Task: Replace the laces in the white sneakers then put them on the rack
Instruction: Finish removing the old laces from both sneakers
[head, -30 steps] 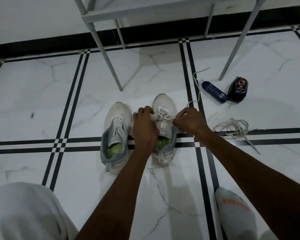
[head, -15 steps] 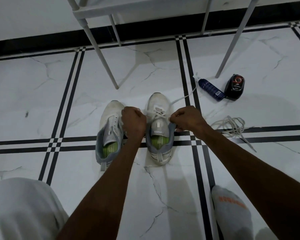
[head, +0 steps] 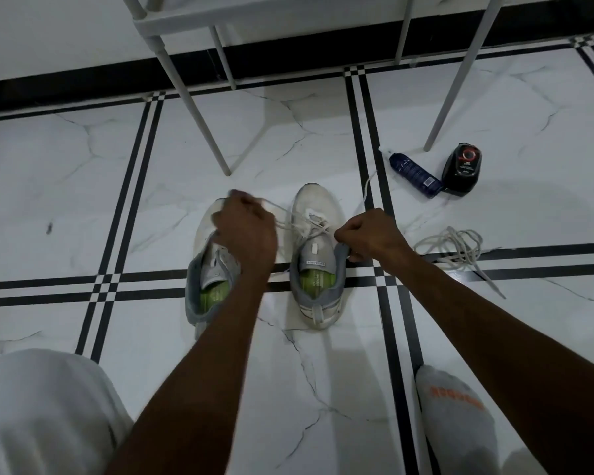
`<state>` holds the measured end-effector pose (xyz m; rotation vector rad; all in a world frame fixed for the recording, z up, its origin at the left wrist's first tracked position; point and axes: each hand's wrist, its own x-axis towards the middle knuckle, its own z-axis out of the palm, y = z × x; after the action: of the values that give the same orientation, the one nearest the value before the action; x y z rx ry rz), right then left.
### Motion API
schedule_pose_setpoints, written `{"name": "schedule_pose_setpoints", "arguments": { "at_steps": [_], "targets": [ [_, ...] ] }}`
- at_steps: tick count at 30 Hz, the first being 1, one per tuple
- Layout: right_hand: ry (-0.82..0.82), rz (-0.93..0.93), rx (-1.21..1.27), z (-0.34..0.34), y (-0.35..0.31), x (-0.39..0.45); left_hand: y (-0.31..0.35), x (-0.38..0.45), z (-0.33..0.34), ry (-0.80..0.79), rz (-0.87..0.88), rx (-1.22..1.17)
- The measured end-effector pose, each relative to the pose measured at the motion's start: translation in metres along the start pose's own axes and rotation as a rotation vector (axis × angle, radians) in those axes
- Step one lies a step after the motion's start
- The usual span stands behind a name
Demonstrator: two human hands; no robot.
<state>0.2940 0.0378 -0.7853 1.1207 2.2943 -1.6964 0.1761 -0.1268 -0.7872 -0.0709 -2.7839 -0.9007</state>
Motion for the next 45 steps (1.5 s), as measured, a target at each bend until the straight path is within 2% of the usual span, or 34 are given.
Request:
{"name": "schedule_pose_setpoints", "arguments": {
  "at_steps": [1, 2, 3, 5, 6, 8, 10, 13, 14, 15, 17, 18, 19, 20, 21, 23, 25, 27, 28, 31, 32, 33, 36, 37, 39, 45],
  "targets": [
    [0.001, -0.011, -0.006, -0.001, 0.001, -0.001, -0.004, 0.014, -0.005, 0.027, -0.216, -0.067],
    [0.0, -0.024, -0.012, -0.001, 0.001, -0.002, -0.008, 0.023, -0.01, 0.03, -0.278, -0.049],
    [0.0, -0.036, -0.017, -0.002, 0.0, -0.002, -0.009, 0.024, -0.012, 0.027, -0.215, -0.038],
    [0.0, -0.07, -0.044, -0.002, -0.001, -0.002, 0.001, 0.008, -0.009, -0.036, 0.172, -0.131],
    [-0.001, -0.093, -0.08, -0.002, -0.002, 0.0, 0.006, -0.005, -0.004, -0.141, 0.347, -0.135],
    [-0.004, -0.122, -0.143, 0.0, -0.002, 0.002, 0.011, -0.026, 0.01, -0.4, 0.578, 0.005],
    [-0.013, -0.122, -0.15, 0.002, -0.004, 0.004, 0.006, -0.036, 0.023, -0.49, 0.675, 0.17],
    [-0.025, -0.124, -0.159, 0.002, -0.003, 0.004, 0.003, -0.044, 0.027, -0.392, 0.754, 0.223],
    [-0.021, -0.106, -0.137, 0.001, -0.001, 0.003, 0.001, -0.042, 0.026, -0.314, 0.723, 0.228],
    [-0.009, -0.079, -0.109, 0.0, 0.0, 0.003, -0.001, -0.034, 0.024, -0.209, 0.579, 0.205],
    [0.013, -0.06, -0.071, -0.001, 0.002, 0.003, -0.005, 0.001, 0.007, 0.013, -0.035, 0.069],
    [0.022, -0.066, -0.076, -0.002, 0.002, 0.001, -0.008, 0.02, -0.004, 0.075, -0.33, 0.004],
    [0.026, -0.079, -0.09, -0.001, 0.002, 0.0, -0.011, 0.033, -0.013, 0.091, -0.498, 0.006],
    [0.027, -0.09, -0.1, 0.0, 0.001, 0.0, -0.011, 0.038, -0.02, 0.085, -0.527, 0.026],
    [0.025, -0.095, -0.107, 0.0, 0.001, -0.001, -0.008, 0.034, -0.022, 0.092, -0.426, 0.013],
    [0.02, -0.092, -0.104, 0.0, 0.0, 0.0, 0.004, 0.008, -0.016, 0.044, 0.013, -0.13],
    [0.022, -0.121, -0.161, 0.0, 0.0, 0.002, 0.012, -0.024, -0.001, -0.194, 0.364, -0.156],
    [0.028, -0.141, -0.212, 0.0, -0.002, 0.002, 0.011, -0.039, 0.012, -0.413, 0.543, 0.014],
    [0.026, -0.141, -0.215, 0.0, -0.002, 0.002, 0.009, -0.042, 0.017, -0.467, 0.586, 0.099],
    [0.016, -0.127, -0.199, 0.002, -0.001, 0.002, 0.007, -0.044, 0.024, -0.46, 0.712, 0.241],
    [0.015, -0.117, -0.196, 0.001, 0.0, 0.002, 0.008, -0.043, 0.022, -0.423, 0.735, 0.245],
    [0.017, -0.109, -0.192, 0.001, 0.001, 0.002, 0.007, -0.038, 0.019, -0.346, 0.685, 0.171],
    [0.041, -0.1, -0.19, 0.002, 0.002, 0.002, 0.005, -0.006, 0.003, -0.02, 0.149, -0.259],
    [0.052, -0.096, -0.192, 0.002, 0.003, 0.002, 0.001, 0.005, 0.0, 0.017, 0.059, -0.325],
    [0.057, -0.096, -0.205, 0.004, 0.003, 0.001, -0.001, 0.009, -0.007, -0.071, 0.048, -0.351],
    [0.077, -0.174, -0.37, 0.006, 0.001, 0.005, -0.008, -0.055, 0.01, -0.411, 0.246, -0.276]
  ]
}}
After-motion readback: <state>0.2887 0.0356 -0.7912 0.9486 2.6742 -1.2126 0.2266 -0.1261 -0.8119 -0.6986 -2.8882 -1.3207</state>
